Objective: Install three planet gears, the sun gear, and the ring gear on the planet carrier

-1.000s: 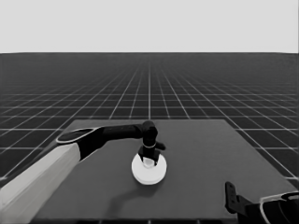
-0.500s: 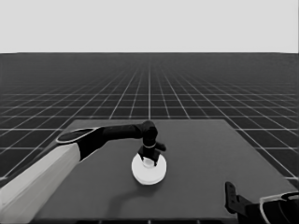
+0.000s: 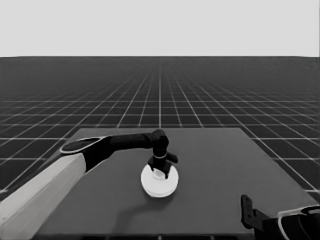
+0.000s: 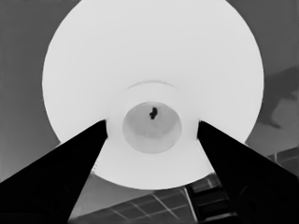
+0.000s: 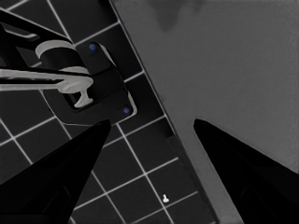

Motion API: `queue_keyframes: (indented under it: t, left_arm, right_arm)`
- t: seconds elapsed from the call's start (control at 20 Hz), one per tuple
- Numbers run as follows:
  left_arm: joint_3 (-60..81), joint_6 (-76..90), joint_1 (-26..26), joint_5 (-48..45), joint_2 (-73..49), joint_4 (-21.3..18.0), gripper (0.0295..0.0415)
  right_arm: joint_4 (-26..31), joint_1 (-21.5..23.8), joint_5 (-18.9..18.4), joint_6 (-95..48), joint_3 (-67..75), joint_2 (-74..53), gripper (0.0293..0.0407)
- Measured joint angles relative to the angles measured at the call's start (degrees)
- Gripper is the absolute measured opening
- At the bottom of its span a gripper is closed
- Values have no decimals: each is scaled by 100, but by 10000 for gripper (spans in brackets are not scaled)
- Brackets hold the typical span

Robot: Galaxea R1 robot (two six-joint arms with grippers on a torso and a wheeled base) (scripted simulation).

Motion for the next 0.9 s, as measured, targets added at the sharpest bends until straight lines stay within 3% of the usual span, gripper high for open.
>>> queue_keyframes:
  t: [0.4,0.55,0.9]
  left_arm:
    - [0,25,-6,0,0,0,384]
    - [276,-2523,-508,120,-71,-414,385]
    - [304,-3146,-633,159,-69,-522,385]
  right_arm:
    - [0,0,0,0,0,0,385]
    - [0,0,0,0,0,0,385]
    - [0,0,0,0,0,0,385]
